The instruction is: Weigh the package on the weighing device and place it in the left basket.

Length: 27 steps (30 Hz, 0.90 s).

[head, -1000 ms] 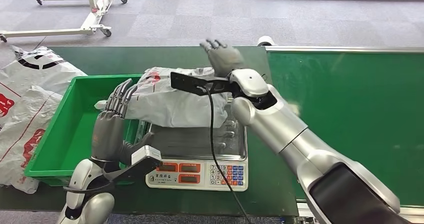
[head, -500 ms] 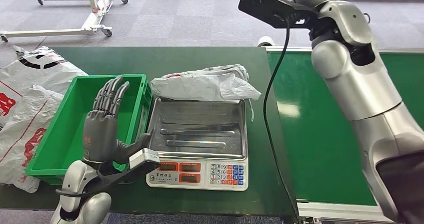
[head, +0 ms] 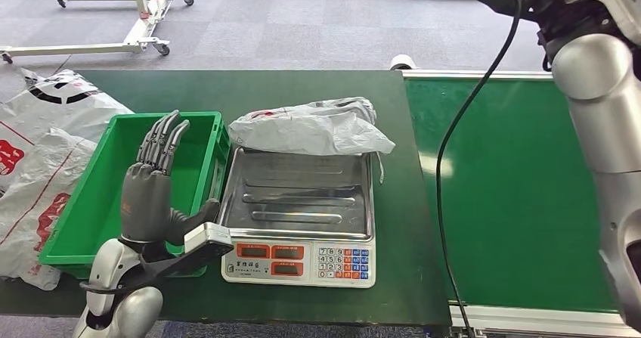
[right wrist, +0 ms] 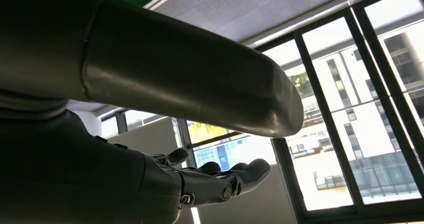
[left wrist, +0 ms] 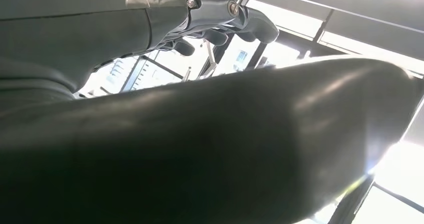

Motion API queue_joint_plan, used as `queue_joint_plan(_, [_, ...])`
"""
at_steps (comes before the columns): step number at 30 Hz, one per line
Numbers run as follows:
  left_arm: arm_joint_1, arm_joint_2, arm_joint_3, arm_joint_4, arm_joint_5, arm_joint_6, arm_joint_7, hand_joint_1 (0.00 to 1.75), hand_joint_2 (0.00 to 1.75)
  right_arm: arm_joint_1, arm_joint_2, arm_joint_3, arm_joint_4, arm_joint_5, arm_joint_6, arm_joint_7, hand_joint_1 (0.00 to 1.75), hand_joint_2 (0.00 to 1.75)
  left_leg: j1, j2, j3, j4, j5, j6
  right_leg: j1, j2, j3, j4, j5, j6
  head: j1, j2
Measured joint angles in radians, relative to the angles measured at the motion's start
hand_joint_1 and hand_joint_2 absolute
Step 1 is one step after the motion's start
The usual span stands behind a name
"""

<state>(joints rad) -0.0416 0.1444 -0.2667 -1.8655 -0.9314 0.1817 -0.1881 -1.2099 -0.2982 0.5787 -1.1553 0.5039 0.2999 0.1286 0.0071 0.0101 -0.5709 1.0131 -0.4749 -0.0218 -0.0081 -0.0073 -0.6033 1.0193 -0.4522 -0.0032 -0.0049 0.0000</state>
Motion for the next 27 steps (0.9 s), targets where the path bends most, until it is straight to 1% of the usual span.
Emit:
queue_joint_plan(2, [-0.022, 0.004, 0.0, 0.012, -0.028, -0.038, 0.018, 0.0, 0.0, 0.004, -0.027, 0.0, 0.002, -0.007, -0.022, -0.028, 0.0, 0.0, 0.0, -0.001, 0.0, 0.0, 0.0, 0.0, 0.0, -0.001, 0.0, 0.0, 0.0, 0.0, 0.0, 0.0])
queue_joint_plan(4, [-0.062, 0.014, 0.0, 0.043, -0.041, -0.08, 0.013, 0.0, 0.0, 0.052, -0.074, -0.003, -0.025, -0.009, -0.077, -0.079, 0.0, 0.0, 0.001, -0.005, 0.001, 0.001, 0.0, 0.0, 0.002, -0.004, 0.003, -0.001, 0.0, 0.0, 0.0, 0.0])
queue_joint_plan(7, [-0.162, 0.039, -0.005, 0.143, -0.046, -0.1, -0.027, 0.0, 0.0, 0.223, -0.15, -0.028, -0.145, 0.016, -0.161, -0.13, 0.0, 0.0, 0.002, -0.009, 0.002, 0.002, 0.0, 0.001, 0.003, -0.008, 0.007, -0.003, 0.0, 0.001, 0.0, 0.0])
queue_joint_plan(9, [-0.238, 0.052, -0.012, 0.225, -0.051, -0.1, -0.044, 0.0, 0.0, 0.334, -0.183, -0.051, -0.229, 0.034, -0.18, -0.137, 0.0, 0.0, 0.002, -0.008, 0.001, 0.002, 0.0, 0.001, 0.002, -0.007, 0.006, -0.003, 0.0, 0.001, 0.0, 0.0])
queue_joint_plan(11, [-0.297, 0.058, -0.023, 0.287, -0.052, -0.102, -0.051, 0.0, 0.87, 0.409, -0.206, -0.071, -0.289, 0.041, -0.183, -0.139, 0.0, 0.0, 0.002, -0.005, 0.001, 0.002, 0.0, 0.001, 0.001, -0.005, 0.004, -0.003, 0.001, 0.002, 0.0, 0.0])
queue_joint_plan(13, [-0.35, 0.061, -0.041, 0.339, -0.064, -0.108, -0.053, 0.0, 1.75, 0.457, -0.222, -0.09, -0.331, 0.045, -0.183, -0.145, 0.0, 0.0, 0.002, -0.004, 0.0, 0.002, 0.0, 0.001, 0.001, -0.004, 0.003, -0.003, 0.001, 0.002, 0.0, 0.0])
queue_joint_plan(15, [-0.42, 0.059, -0.071, 0.41, -0.092, -0.115, -0.049, 0.0, 1.75, 0.505, -0.232, -0.111, -0.372, 0.058, -0.184, -0.159, 0.0, 0.0, 0.002, -0.005, 0.0, 0.002, 0.001, 0.002, 0.001, -0.004, 0.003, -0.003, 0.001, 0.002, 0.0, 0.0])
queue_joint_plan(17, [-0.521, 0.049, -0.112, 0.517, -0.119, -0.123, -0.041, 0.0, 1.75, 0.555, -0.235, -0.131, -0.41, 0.074, -0.185, -0.172, 0.0, 0.0, 0.001, -0.007, -0.002, 0.003, 0.002, 0.003, 0.001, -0.006, 0.003, -0.003, 0.002, 0.003, 0.0, 0.0])
queue_joint_plan(21, [-0.732, -0.008, -0.181, 0.778, -0.146, -0.126, -0.015, 0.0, 0.0, 0.621, -0.229, -0.14, -0.453, 0.097, -0.185, -0.18, 0.0, 0.0, 0.001, -0.008, -0.003, 0.003, 0.003, 0.003, 0.001, -0.007, 0.002, -0.002, 0.003, 0.004, 0.0, 0.0])
queue_joint_plan(22, [-0.774, -0.024, -0.194, 0.839, -0.15, -0.12, -0.006, 0.0, 0.0, 0.636, -0.226, -0.14, -0.462, 0.101, -0.186, -0.182, 0.0, 0.0, 0.001, -0.008, -0.003, 0.003, 0.003, 0.003, 0.0, -0.007, 0.002, -0.002, 0.004, 0.004, 0.0, 0.0])
queue_joint_plan(24, [-0.842, -0.052, -0.217, 0.953, -0.16, -0.101, 0.013, 0.0, 0.87, 0.669, -0.222, -0.14, -0.477, 0.106, -0.19, -0.186, 0.0, 0.0, 0.001, -0.007, -0.003, 0.003, 0.003, 0.003, -0.001, -0.007, 0.002, -0.002, 0.004, 0.005, 0.0, 0.0])
queue_joint_plan(26, [-0.886, -0.077, -0.237, 1.047, -0.175, -0.077, 0.033, 0.0, 1.75, 0.697, -0.219, -0.139, -0.485, 0.109, -0.195, -0.191, 0.0, 0.0, 0.001, -0.007, -0.003, 0.002, 0.003, 0.003, -0.001, -0.006, 0.001, -0.002, 0.004, 0.005, 0.0, 0.0])
queue_joint_plan(27, [-0.902, -0.088, -0.247, 1.087, -0.188, -0.068, 0.041, 0.0, 1.75, 0.71, -0.217, -0.139, -0.488, 0.111, -0.197, -0.194, 0.0, 0.0, 0.0, -0.006, -0.003, 0.002, 0.003, 0.003, -0.001, -0.006, 0.001, -0.002, 0.004, 0.005, 0.0, 0.0])
